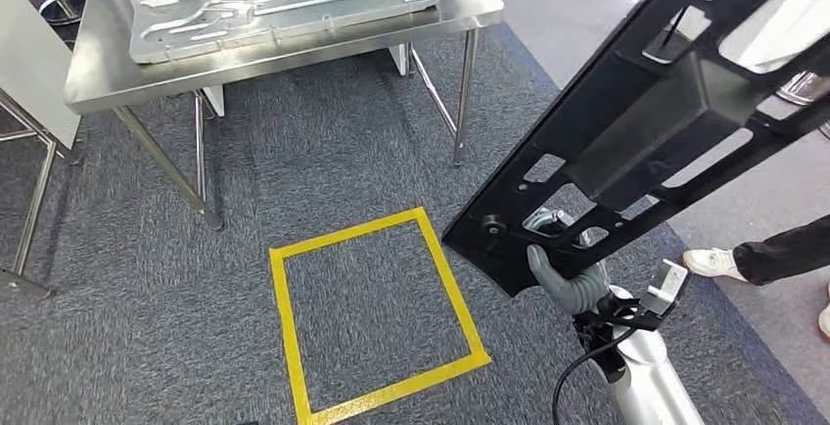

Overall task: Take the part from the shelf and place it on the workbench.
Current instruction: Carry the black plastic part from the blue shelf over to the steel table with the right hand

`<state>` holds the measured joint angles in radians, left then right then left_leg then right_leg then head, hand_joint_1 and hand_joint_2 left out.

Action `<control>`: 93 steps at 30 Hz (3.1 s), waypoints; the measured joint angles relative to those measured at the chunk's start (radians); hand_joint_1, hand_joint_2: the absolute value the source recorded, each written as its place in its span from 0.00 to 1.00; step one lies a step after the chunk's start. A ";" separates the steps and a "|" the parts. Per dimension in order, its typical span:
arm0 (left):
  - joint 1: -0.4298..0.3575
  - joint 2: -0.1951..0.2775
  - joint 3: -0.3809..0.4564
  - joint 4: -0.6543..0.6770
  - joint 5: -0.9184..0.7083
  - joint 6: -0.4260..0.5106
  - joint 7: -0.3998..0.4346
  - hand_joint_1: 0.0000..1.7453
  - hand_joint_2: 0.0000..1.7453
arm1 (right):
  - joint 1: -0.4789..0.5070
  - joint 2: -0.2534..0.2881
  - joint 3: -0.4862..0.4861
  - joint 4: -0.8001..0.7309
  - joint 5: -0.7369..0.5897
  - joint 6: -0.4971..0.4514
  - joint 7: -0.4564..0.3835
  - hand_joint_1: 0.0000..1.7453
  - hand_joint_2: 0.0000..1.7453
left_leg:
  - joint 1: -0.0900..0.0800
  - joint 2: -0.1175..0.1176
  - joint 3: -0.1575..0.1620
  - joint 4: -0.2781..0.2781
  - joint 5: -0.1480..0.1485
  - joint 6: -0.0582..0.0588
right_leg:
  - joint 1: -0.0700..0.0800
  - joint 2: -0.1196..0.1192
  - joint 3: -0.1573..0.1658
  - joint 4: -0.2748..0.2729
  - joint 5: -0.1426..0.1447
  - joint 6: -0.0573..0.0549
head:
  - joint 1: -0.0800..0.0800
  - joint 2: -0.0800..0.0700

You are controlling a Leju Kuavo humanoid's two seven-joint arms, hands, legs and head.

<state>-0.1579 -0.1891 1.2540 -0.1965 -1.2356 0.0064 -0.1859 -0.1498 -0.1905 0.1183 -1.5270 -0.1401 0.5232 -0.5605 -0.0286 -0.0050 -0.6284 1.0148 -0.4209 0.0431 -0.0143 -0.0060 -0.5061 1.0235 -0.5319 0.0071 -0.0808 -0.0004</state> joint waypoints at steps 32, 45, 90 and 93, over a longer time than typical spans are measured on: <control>-0.004 -0.003 0.000 0.000 -0.001 -0.003 0.002 0.00 1.00 | 0.012 -0.001 -0.004 -0.024 0.001 0.000 -0.002 0.96 1.00 | 0.013 -0.001 0.047 -0.020 -0.019 -0.008 | -0.002 0.006 -0.047 0.000 0.033 0.010 | 0.000 0.000; -0.007 -0.004 0.000 0.000 -0.002 -0.011 -0.001 0.00 1.00 | 0.019 -0.004 -0.005 -0.028 0.002 0.000 -0.002 0.96 1.00 | 0.013 -0.005 0.115 -0.015 -0.097 -0.025 | -0.007 0.010 -0.118 0.007 0.093 0.009 | 0.000 0.000; 0.002 -0.002 0.000 0.000 0.000 0.000 -0.002 0.00 1.00 | 0.008 0.010 -0.004 -0.021 0.002 0.007 -0.006 0.96 1.00 | 0.010 0.000 0.005 0.008 -0.007 -0.018 | -0.006 0.014 -0.004 -0.015 0.019 0.006 | 0.000 0.000; 0.003 -0.001 0.000 0.000 0.000 0.000 -0.003 0.00 1.00 | 0.008 0.010 -0.004 -0.021 0.002 0.007 -0.007 0.96 1.00 | 0.008 -0.001 0.039 -0.020 -0.004 -0.001 | -0.010 0.013 0.002 0.010 0.016 0.026 | 0.000 0.000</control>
<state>-0.1550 -0.1905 1.2543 -0.1965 -1.2355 0.0068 -0.1889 -0.1416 -0.1808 0.1143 -1.5483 -0.1385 0.5299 -0.5673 -0.0204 -0.0062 -0.5891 0.9950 -0.4245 0.0420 -0.0241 0.0068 -0.5045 1.0335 -0.5157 0.0326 -0.0803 -0.0004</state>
